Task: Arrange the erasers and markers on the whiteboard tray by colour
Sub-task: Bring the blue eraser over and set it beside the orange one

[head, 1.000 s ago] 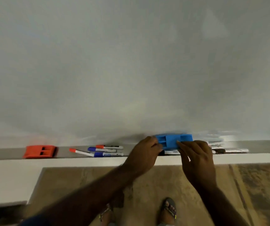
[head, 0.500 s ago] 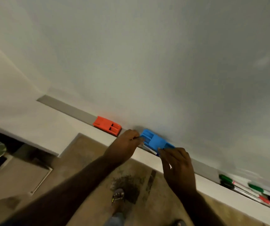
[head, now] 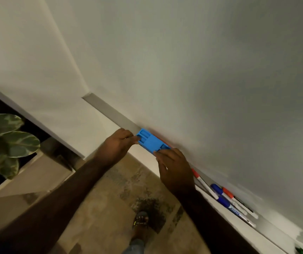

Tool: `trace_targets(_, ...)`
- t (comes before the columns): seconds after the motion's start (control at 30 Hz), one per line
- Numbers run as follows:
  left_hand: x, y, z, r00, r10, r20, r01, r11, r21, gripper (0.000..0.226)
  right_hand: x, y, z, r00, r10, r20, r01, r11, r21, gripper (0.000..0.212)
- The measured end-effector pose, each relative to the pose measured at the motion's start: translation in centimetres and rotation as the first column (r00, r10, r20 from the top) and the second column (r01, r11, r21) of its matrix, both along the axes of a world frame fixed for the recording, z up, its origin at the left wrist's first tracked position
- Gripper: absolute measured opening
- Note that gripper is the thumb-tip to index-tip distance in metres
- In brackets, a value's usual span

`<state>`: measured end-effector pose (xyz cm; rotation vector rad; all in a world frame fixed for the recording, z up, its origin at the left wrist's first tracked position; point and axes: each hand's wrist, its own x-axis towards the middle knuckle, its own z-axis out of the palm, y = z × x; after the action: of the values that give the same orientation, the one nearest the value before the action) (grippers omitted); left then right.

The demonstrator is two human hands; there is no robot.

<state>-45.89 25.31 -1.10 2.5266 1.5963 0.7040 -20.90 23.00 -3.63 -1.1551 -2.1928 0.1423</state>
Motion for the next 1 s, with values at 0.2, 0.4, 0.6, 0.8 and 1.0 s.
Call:
trace_targets(0.2,-4.9,2.2,-0.5,0.998,0.062,-0.018,-0.061,0.998,0.015,0.019,-5.6,4.0,-0.5,0.996,0.067,0.061,-0.057,0.988,-0.142,0.028)
trace_targets(0.4,-7.9,4.8,-2.2,0.981,0.12,-0.152,-0.133,0.988,-0.074,0.035,-9.0,7.0,-1.1,0.983,0.08,0.163,-0.039,0.969,-0.242,0.033)
trace_targets(0.6,-9.8,7.0,-4.0,0.971,0.14,-0.195,-0.169,0.976,-0.138,0.039,-12.2,9.2,-3.1,0.974,0.073,0.216,-0.008,0.957,-0.288,0.03)
trace_targets(0.8,-9.4,8.3,-5.1,0.972,0.154,-0.179,-0.184,0.969,-0.163,0.038,-12.6,10.0,-3.3,0.972,0.037,0.232,0.033,0.956,-0.292,0.029)
trace_targets(1.0,-9.9,8.9,-5.8,0.973,0.143,-0.183,-0.177,0.968,-0.181,0.036,-12.9,10.1,-3.3,0.966,0.042,0.254,0.045,0.944,-0.326,0.027)
